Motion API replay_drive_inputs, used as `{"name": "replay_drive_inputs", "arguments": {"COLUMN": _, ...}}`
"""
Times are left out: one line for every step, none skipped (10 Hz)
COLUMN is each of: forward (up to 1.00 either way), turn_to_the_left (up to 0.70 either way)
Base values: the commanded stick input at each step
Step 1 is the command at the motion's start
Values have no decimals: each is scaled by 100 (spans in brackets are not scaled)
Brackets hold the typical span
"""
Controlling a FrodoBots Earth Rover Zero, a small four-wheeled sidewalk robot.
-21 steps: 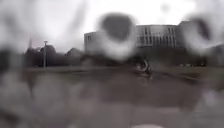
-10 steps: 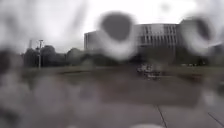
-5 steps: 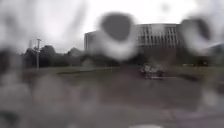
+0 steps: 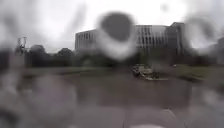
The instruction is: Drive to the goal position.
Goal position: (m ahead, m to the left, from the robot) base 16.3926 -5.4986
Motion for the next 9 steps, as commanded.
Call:
{"name": "replay_drive_inputs", "arguments": {"forward": 100, "turn_to_the_left": 0}}
{"name": "replay_drive_inputs", "arguments": {"forward": 100, "turn_to_the_left": 0}}
{"name": "replay_drive_inputs", "arguments": {"forward": 100, "turn_to_the_left": 0}}
{"name": "replay_drive_inputs", "arguments": {"forward": 100, "turn_to_the_left": 0}}
{"name": "replay_drive_inputs", "arguments": {"forward": 100, "turn_to_the_left": 0}}
{"name": "replay_drive_inputs", "arguments": {"forward": 100, "turn_to_the_left": -5}}
{"name": "replay_drive_inputs", "arguments": {"forward": 100, "turn_to_the_left": -24}}
{"name": "replay_drive_inputs", "arguments": {"forward": 100, "turn_to_the_left": -40}}
{"name": "replay_drive_inputs", "arguments": {"forward": 100, "turn_to_the_left": -29}}
